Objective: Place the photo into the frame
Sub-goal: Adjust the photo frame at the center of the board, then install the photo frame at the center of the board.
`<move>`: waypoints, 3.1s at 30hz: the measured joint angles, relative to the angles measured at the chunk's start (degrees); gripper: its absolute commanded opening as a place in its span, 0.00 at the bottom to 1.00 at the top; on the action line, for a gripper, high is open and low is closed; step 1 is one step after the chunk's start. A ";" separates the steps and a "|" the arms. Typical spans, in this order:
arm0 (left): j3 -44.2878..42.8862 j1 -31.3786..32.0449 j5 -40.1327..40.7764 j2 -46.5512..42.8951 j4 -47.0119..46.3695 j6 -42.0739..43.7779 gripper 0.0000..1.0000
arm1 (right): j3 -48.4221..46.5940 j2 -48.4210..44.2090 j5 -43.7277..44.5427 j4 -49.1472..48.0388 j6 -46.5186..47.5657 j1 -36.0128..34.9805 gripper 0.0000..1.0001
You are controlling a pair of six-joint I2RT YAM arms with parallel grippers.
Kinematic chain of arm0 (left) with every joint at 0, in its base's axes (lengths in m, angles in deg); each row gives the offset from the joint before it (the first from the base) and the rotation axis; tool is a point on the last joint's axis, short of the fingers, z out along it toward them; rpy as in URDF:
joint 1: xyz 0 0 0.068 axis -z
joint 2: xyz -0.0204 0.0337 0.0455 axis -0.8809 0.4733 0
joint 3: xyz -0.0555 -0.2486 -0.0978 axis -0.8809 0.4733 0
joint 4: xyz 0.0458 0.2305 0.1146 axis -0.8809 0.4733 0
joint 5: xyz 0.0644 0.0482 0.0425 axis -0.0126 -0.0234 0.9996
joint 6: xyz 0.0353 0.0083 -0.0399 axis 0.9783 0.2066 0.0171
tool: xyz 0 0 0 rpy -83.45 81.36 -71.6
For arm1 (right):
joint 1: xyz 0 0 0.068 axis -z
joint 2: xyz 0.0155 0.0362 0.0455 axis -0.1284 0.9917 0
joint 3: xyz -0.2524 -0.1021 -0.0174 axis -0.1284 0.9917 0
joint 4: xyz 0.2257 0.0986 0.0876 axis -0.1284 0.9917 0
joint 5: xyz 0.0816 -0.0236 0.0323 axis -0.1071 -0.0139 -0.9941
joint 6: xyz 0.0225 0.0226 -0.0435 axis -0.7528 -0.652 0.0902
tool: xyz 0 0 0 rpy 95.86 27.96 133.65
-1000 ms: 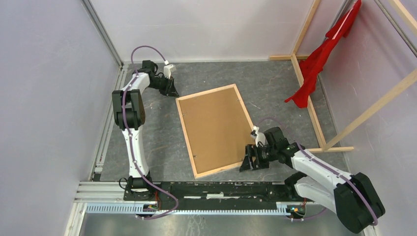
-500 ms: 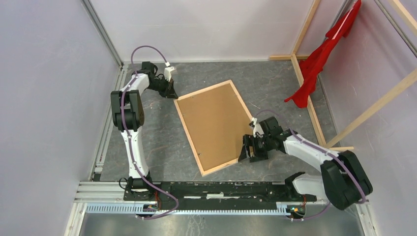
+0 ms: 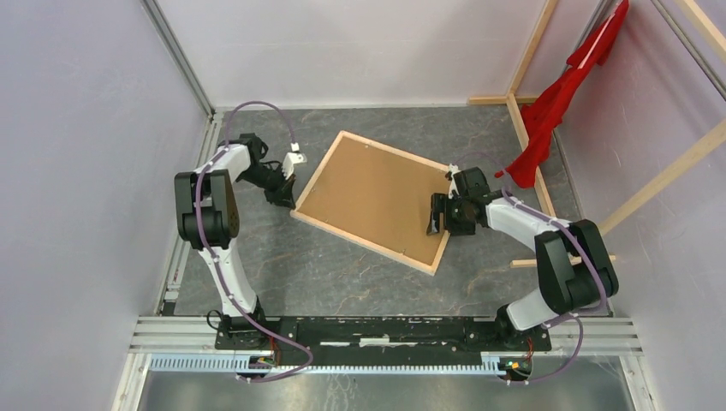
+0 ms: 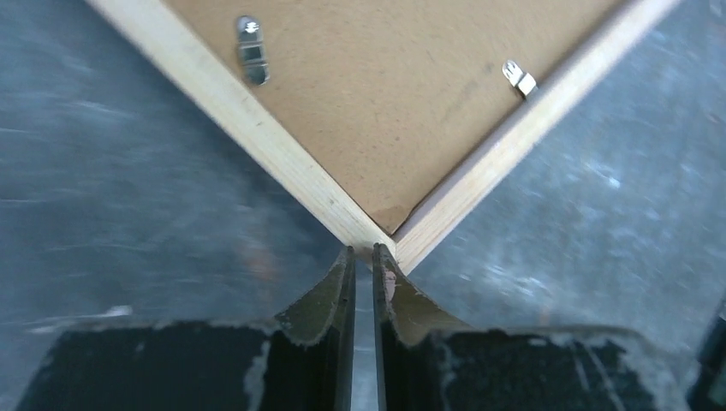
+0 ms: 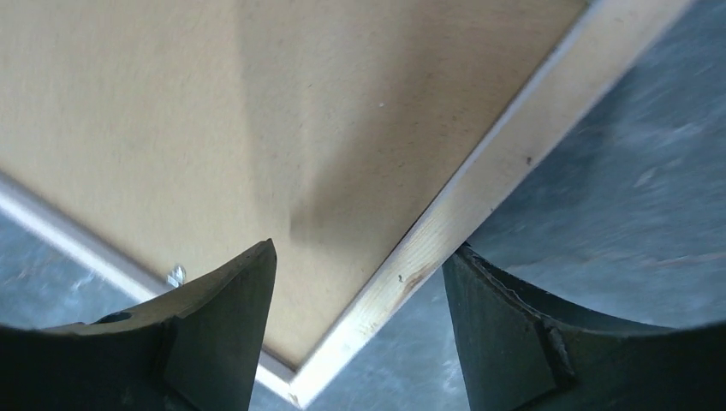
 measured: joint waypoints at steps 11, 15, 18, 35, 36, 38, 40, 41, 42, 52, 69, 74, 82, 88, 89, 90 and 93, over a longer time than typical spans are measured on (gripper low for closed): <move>5.86 -0.15 -0.15 -0.07 20.68 8.72 0.20 | -7.08 0.55 8.59 -4.72 1.31 0.42 0.56; 0.33 -1.92 -4.20 2.78 18.23 2.34 0.22 | -7.08 -2.80 6.84 -10.38 -1.73 -2.47 0.51; -0.81 -3.15 -6.86 3.91 15.45 -1.68 0.21 | -7.08 -3.08 5.51 -15.06 -4.52 -6.84 0.48; 3.04 -4.50 -8.90 3.93 9.07 -12.35 0.14 | -21.66 21.92 1.16 -34.16 -20.41 -30.29 0.41; 3.04 -4.50 -8.83 3.93 9.03 -12.63 0.13 | -22.99 23.39 1.20 -34.84 -20.92 -30.99 0.40; 3.15 -4.55 -8.76 3.93 8.83 -13.27 0.13 | -25.11 26.03 1.22 -35.85 -21.75 -32.11 0.38; 3.28 -4.63 -8.87 3.93 8.70 -13.68 0.12 | -26.84 28.46 1.27 -36.44 -22.40 -33.11 0.34; 3.34 -4.70 -8.94 3.93 8.63 -13.86 0.12 | -27.36 29.33 1.27 -36.59 -22.69 -33.40 0.32; 3.37 -4.72 -8.98 3.93 8.61 -14.01 0.12 | -27.96 30.36 1.27 -36.79 -22.86 -33.66 0.29; 3.45 -4.74 -8.94 3.93 8.41 -14.91 0.11 | -30.69 35.54 2.54 -37.46 -23.89 -34.53 0.43; 3.65 -4.87 -8.94 3.93 8.24 -14.95 0.10 | -33.88 39.95 3.32 -38.40 -25.20 -34.91 0.06; 3.67 -4.90 -8.94 3.91 8.24 -14.95 0.10 | -35.28 40.74 3.80 -38.03 -25.24 -34.91 0.03; 3.67 -4.90 -8.92 3.91 8.24 -14.95 0.10 | -36.48 41.38 3.96 -37.57 -25.22 -34.91 0.01; 3.67 -4.90 -8.92 3.91 8.24 -14.95 0.10 | -36.57 41.90 4.17 -37.13 -25.18 -34.91 0.01; 3.67 -4.90 -8.92 3.91 8.24 -14.95 0.10 | -36.57 41.90 4.24 -37.07 -25.18 -34.91 0.01; 3.67 -4.90 -8.92 3.91 8.24 -14.95 0.10 | -36.57 41.90 4.33 -37.11 -25.18 -34.91 0.01; 3.67 -4.90 -8.92 3.91 8.24 -14.95 0.10 | -36.57 41.90 4.44 -37.09 -25.18 -34.91 0.01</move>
